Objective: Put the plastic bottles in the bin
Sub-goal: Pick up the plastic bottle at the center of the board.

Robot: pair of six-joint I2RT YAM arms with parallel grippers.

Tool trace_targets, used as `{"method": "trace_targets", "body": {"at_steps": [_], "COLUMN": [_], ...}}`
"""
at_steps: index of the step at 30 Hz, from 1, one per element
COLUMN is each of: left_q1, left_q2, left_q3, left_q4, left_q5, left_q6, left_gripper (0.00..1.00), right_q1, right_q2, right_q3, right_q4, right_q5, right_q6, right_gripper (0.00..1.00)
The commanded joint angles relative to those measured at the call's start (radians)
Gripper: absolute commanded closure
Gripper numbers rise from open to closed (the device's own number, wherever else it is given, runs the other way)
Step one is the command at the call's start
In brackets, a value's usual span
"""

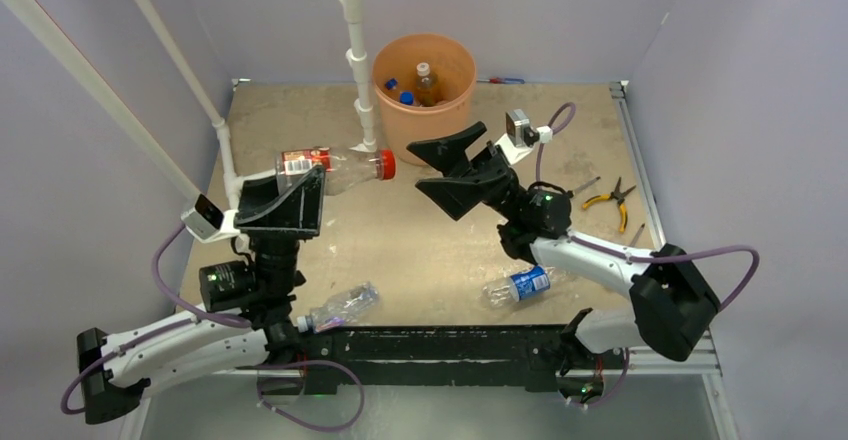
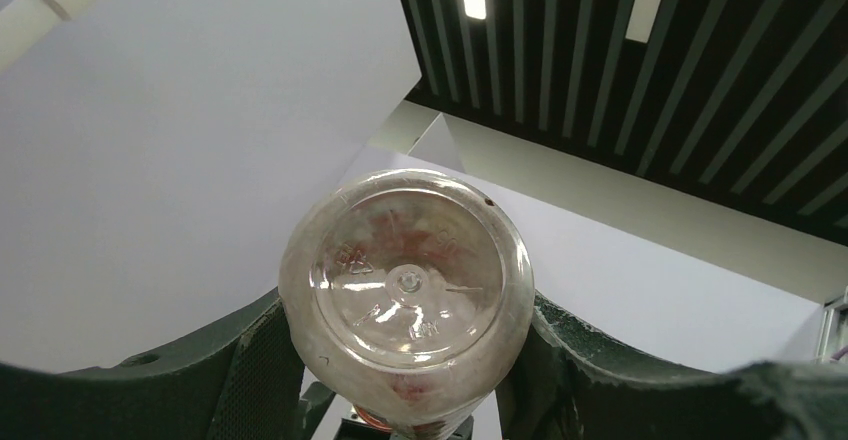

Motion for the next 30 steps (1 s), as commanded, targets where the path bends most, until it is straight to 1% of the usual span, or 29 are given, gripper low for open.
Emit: {"method": "trace_targets", "body": {"at_steps": [1,4,10,15,19,22,24,30], "left_q1": [-0.002,-0.002,-0.002,-0.002,-0.002,-0.002,-0.002,-0.002], "left_q2": [0.026,0.054,0.099,0.118,0.130,0.150,0.156,0.152], "left_q3": [0.010,-0.011,-0.013,-0.016,-0.020,-0.024,-0.030,-0.059], "left_q4": [0.125,0.184,0.254,0.263,0.272,0.298,0.309,0.320], "left_q5": [-0.002,-0.042,-0.032,-0.028,-0.030,-0.032,-0.034,-0.060], "left_q6": [-0.004,-0.009,-0.022,-0.043,-0.059,-0.068,-0.074,-0.087], "left_gripper": [0.64,0.65,0.66,0.66,0.66,0.66,0.66,0.66], "right_q1": [0.012,0.022,0.044,0.045,0.044,0.044,0.044,0.044], "right_q2": [-0.038,-0.033,0.003,0.035,0.095,0.145,0.154,0.111], "right_q3": [0.049,0.048,0.069,0.074,0.099,0.142,0.163,0.162], "right_q4": [0.141,0.149,0.158,0.264,0.375,0.437,0.437,0.402], "right_q5": [0.027,0.047,0.036,0.041,0.067,0.058,0.047,0.054], "right_q6": [-0.076,-0.087,-0.085,-0.038,0.058,0.126,0.140,0.092], "right_gripper": [0.07,0.07,0.08,0.04,0.01,0.01,0.01,0.01]}}
